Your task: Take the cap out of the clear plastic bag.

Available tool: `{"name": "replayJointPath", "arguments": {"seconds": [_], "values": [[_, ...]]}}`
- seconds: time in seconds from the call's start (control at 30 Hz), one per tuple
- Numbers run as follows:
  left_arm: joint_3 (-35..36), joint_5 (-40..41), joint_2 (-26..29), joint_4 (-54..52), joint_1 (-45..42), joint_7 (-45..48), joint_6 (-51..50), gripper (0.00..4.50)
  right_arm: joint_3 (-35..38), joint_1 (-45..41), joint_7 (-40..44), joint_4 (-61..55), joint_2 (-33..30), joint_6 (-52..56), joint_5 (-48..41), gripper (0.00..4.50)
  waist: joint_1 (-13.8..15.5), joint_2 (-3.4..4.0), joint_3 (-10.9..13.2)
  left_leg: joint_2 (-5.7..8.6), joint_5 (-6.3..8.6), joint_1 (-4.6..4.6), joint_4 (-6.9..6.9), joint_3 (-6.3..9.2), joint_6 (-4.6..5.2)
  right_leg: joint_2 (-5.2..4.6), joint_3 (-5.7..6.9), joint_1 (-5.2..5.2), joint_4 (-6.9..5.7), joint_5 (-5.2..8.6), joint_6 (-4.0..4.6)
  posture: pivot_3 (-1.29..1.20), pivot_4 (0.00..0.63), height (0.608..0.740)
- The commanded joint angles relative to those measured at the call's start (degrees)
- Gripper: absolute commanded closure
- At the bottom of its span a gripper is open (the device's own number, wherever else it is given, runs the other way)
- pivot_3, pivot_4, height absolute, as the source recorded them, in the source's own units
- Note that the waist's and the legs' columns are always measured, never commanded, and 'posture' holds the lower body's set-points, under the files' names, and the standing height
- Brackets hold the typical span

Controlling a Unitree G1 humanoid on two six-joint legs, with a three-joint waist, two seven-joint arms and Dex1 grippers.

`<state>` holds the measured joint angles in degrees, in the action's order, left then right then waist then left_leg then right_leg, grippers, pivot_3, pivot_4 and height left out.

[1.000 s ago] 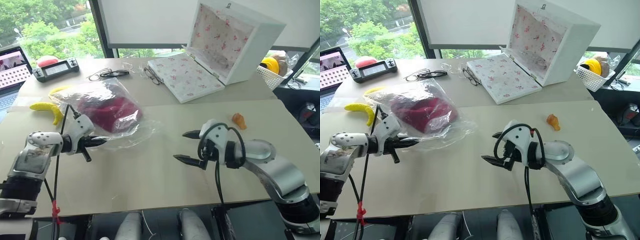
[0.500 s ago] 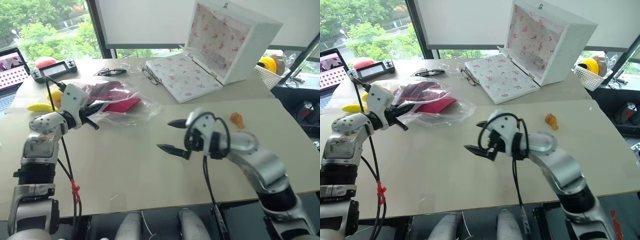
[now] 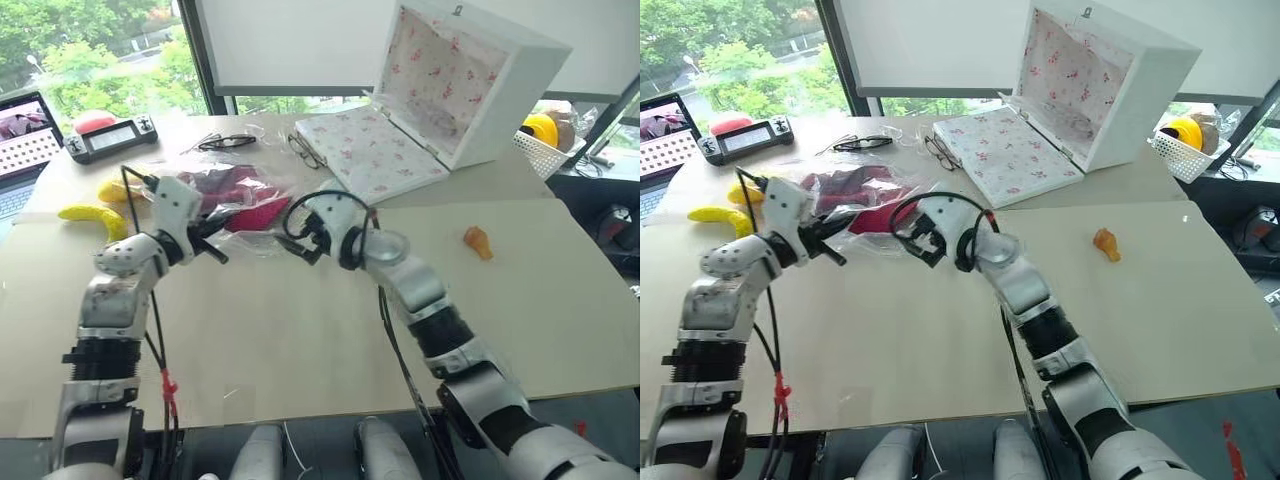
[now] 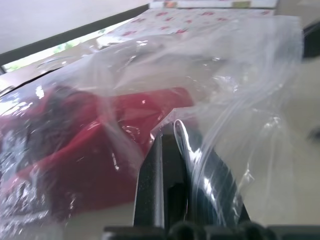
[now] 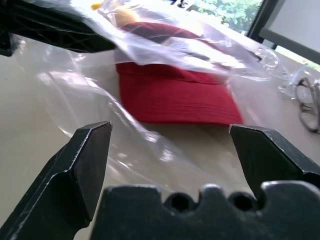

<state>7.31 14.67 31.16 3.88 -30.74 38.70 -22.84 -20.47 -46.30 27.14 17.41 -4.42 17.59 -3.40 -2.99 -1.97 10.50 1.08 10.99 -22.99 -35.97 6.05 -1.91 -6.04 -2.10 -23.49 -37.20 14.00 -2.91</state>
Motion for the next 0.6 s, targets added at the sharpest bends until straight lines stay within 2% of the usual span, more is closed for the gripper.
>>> {"name": "replayJointPath", "arguments": {"seconds": [0.03,0.3,0.5,0.6], "values": [[0.9,1.8,-0.3,-4.1,-1.3,-1.2,-1.6,4.47,0.3,-0.5,0.2,1.9,1.0,-4.8,1.7,0.00,-0.2,0.00,0.0,0.00,0.00,-0.02,0.00,0.00,0.00,0.00,0.00,-0.01,0.00,0.00,0.00,0.00,0.150,0.740],[0.7,4.5,0.6,-8.0,1.8,0.8,-4.4,4.47,3.9,-4.9,-1.5,12.9,2.6,-11.8,3.2,0.00,-1.1,0.01,0.0,0.00,-0.02,0.01,0.01,0.01,-0.04,0.00,-0.01,-0.02,-0.02,-0.01,0.02,0.00,0.150,0.740],[0.1,3.1,2.4,-6.8,5.1,2.4,-2.0,4.47,10.0,-2.1,10.4,2.9,1.0,-4.1,-8.5,0.00,-1.0,0.01,0.0,-0.01,-0.02,0.00,0.08,0.01,-0.04,0.02,-0.05,-0.06,-0.01,-0.01,0.02,0.00,0.150,0.740],[0.1,3.4,2.2,-7.2,5.2,2.1,-2.1,4.47,9.7,-1.1,11.4,1.1,-0.8,-2.6,-7.6,0.00,-1.0,0.01,0.0,-0.01,-0.02,-0.01,0.07,0.01,-0.03,0.01,-0.04,-0.06,0.00,-0.01,0.02,0.00,0.150,0.740]]}}
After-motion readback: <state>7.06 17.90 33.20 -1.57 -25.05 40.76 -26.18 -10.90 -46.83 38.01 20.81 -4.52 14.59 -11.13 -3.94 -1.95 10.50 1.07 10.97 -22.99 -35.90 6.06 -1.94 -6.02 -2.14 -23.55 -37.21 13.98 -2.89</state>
